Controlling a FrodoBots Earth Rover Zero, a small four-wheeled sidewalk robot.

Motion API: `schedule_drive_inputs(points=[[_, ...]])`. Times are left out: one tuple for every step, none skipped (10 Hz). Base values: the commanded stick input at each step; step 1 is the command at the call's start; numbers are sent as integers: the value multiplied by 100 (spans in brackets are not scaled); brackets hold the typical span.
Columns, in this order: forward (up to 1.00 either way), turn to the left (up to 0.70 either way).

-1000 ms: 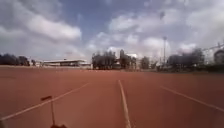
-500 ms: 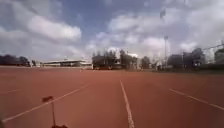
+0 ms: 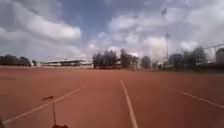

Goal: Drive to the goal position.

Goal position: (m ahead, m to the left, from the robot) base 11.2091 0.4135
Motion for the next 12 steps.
schedule_drive_inputs(points=[[70, 0], [70, 0], [70, 0], [70, 0], [70, 0], [70, 0], [70, 0], [70, 0], [70, 0], [70, 0], [70, 0], [70, 0]])
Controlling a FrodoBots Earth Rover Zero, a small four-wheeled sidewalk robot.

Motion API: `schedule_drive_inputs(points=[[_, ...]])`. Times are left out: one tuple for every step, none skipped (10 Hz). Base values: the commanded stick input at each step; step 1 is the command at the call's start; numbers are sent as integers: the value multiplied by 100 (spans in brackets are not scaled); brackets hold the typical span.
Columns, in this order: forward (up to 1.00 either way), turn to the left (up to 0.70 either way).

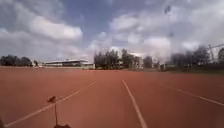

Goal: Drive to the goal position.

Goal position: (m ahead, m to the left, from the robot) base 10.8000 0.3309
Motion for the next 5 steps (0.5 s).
schedule_drive_inputs(points=[[70, 0], [70, 0], [70, 0], [70, 0], [70, 0]])
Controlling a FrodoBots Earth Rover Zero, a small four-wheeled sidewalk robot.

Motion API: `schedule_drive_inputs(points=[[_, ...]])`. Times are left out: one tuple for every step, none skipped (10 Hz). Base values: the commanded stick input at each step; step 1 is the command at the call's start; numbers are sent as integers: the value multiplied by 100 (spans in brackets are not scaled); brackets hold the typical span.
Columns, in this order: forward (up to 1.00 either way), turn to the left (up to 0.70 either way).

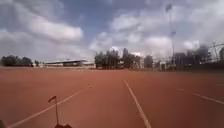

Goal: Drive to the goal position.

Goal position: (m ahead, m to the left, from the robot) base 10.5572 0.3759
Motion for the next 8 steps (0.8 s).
schedule_drive_inputs(points=[[70, 0], [70, 0], [70, 0], [70, 0], [70, 0], [70, 0], [70, 0], [70, 0]])
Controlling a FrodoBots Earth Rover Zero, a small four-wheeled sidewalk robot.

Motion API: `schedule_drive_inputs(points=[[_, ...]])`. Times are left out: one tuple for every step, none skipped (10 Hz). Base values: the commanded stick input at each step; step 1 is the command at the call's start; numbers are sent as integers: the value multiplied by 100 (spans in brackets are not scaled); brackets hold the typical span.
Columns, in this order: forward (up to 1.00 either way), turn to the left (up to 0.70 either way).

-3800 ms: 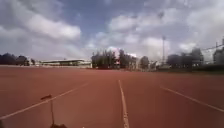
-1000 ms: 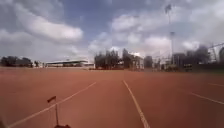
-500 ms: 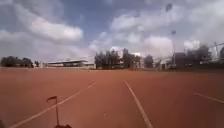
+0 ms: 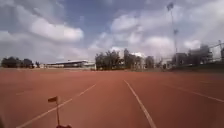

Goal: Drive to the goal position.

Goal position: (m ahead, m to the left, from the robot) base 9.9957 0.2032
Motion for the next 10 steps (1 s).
schedule_drive_inputs(points=[[70, 0], [70, 0], [70, 0], [70, 0], [70, 0], [70, 0], [70, 0], [70, -35], [70, -35], [70, -35]])
